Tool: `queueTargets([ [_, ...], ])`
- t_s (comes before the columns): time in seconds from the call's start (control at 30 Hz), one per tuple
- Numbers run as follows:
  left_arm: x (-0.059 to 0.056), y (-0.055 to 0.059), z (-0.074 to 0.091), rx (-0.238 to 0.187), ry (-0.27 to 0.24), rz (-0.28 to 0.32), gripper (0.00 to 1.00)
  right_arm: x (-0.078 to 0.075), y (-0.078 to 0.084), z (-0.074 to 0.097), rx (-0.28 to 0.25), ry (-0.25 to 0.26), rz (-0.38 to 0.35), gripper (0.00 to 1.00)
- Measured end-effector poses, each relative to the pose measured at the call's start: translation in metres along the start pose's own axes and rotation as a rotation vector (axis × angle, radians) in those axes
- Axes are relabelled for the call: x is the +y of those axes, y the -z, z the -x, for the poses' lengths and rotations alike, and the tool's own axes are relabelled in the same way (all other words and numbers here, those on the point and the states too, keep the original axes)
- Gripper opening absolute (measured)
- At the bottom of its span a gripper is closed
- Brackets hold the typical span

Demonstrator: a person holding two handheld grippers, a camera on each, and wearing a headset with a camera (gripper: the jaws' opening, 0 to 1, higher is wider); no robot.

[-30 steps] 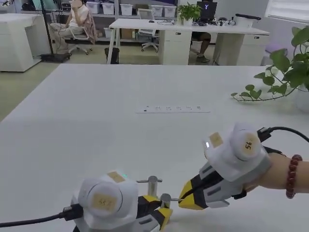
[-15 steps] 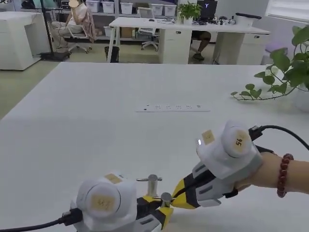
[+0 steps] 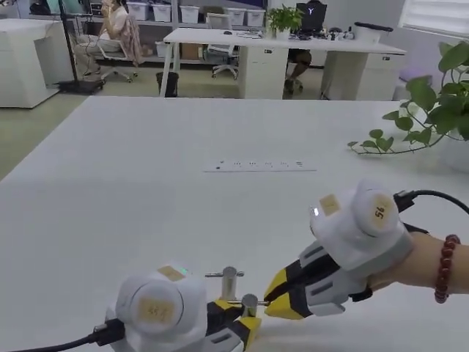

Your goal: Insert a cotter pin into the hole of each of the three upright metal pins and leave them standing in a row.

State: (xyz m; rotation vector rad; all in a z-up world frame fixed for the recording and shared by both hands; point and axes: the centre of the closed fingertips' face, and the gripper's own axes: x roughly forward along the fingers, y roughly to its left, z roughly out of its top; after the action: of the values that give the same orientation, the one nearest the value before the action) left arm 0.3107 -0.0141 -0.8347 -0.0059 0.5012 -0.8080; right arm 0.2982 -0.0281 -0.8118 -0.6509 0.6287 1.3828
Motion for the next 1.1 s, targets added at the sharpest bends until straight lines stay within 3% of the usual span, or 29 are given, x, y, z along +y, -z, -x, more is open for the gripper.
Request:
queueTargets([
  [0.47,0.000,0.000,0.000,0.000,-0.007,0.023,0.13,-0.001,-0.003,-0.005,0.015,0.009,0.034,0.05],
  [0.8,0.001,0.000,-0.001,0.002,-0.006,0.041,0.13,-0.002,-0.004,-0.006,0.012,0.014,0.010,0.05],
  [1.0,-0.001,-0.003,0.000,0.004,0.004,0.041,0.16,-0.002,-0.004,-0.007,0.009,0.017,-0.025,0.15],
  [1.1,-0.002,0.000,0.000,0.031,0.004,0.022,0.21,-0.002,-0.009,-0.007,-0.015,0.018,-0.045,0.17],
])
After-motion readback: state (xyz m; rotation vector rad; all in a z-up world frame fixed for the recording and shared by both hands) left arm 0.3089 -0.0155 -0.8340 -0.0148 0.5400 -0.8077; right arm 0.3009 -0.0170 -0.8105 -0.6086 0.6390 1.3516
